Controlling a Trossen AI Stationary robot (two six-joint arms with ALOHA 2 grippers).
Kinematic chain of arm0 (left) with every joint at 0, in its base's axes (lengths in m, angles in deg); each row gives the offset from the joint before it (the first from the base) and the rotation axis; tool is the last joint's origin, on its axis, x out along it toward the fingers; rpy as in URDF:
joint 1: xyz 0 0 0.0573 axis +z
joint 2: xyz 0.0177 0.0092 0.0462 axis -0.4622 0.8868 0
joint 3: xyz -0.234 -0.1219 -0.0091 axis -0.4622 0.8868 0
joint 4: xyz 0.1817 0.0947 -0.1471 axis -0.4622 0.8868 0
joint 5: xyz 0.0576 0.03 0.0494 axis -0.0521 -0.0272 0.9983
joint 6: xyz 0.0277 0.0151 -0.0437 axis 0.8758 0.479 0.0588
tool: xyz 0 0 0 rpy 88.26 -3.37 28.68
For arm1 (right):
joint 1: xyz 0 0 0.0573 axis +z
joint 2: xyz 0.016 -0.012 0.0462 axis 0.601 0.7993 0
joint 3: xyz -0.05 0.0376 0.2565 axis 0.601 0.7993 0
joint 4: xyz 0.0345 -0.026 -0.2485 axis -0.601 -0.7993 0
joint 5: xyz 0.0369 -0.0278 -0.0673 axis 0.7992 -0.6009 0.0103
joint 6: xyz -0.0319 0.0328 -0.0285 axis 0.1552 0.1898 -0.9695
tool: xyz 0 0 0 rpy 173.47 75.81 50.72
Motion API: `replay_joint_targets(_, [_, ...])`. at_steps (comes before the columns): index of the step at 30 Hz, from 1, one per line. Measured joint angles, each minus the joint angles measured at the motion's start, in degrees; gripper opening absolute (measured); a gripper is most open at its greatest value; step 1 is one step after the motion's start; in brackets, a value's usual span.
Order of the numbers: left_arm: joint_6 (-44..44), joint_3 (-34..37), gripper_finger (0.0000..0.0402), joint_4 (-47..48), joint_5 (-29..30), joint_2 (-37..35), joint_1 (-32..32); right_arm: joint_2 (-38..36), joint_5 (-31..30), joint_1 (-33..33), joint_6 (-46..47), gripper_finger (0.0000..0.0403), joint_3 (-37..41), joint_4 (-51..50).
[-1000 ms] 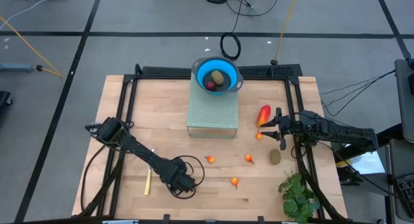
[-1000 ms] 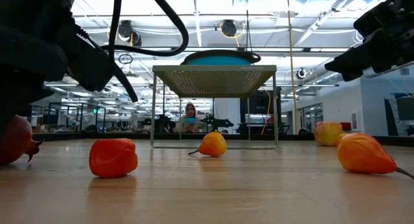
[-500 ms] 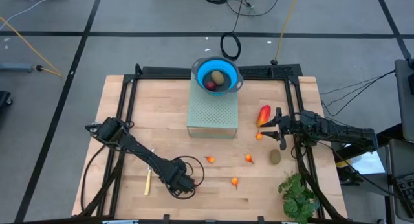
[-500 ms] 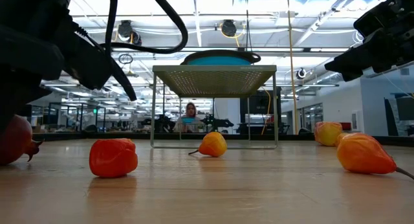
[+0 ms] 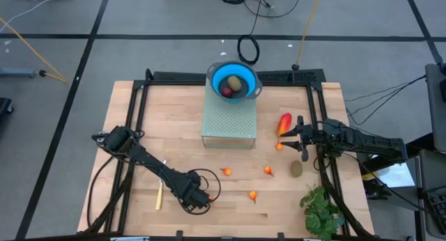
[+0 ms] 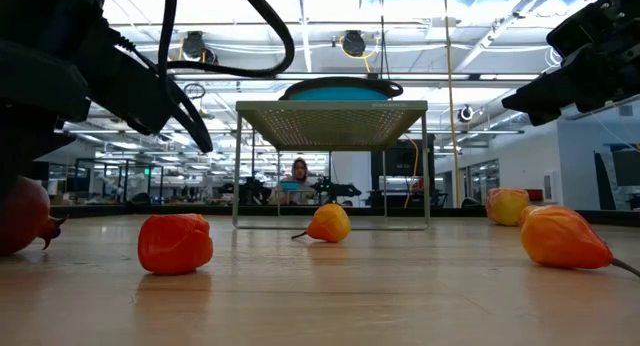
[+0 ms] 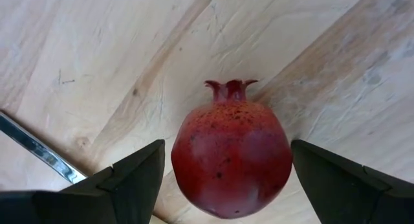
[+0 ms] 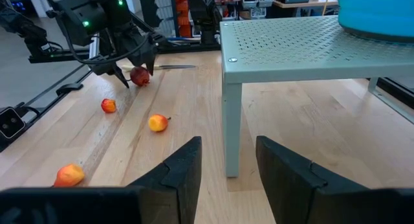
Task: Pick & Place Fruit
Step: Put the pomegranate into the blue strainer bowl on the shelf
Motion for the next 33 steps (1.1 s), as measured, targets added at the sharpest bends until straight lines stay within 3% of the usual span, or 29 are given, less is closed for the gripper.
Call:
replay_joint_targets(13, [1.4,0.0,0.0334,-0.6,0.8,0.1,0.1,0.0,0.0,0.0,0.0,0.0139,0.0,0.0])
replay_joint_targets(26, [-0.3,0.0,0.0208,-1.4,-0.1,0.1,0.1,0.0,0.0,0.0,0.0,0.0139,0.0,0.0])
replay_joint_targets(33, [-3.1,-0.2,0.0192,-1.1,-2.5,0.1,0.3,0.0,0.0,0.0,-0.1,0.0139,0.0,0.0])
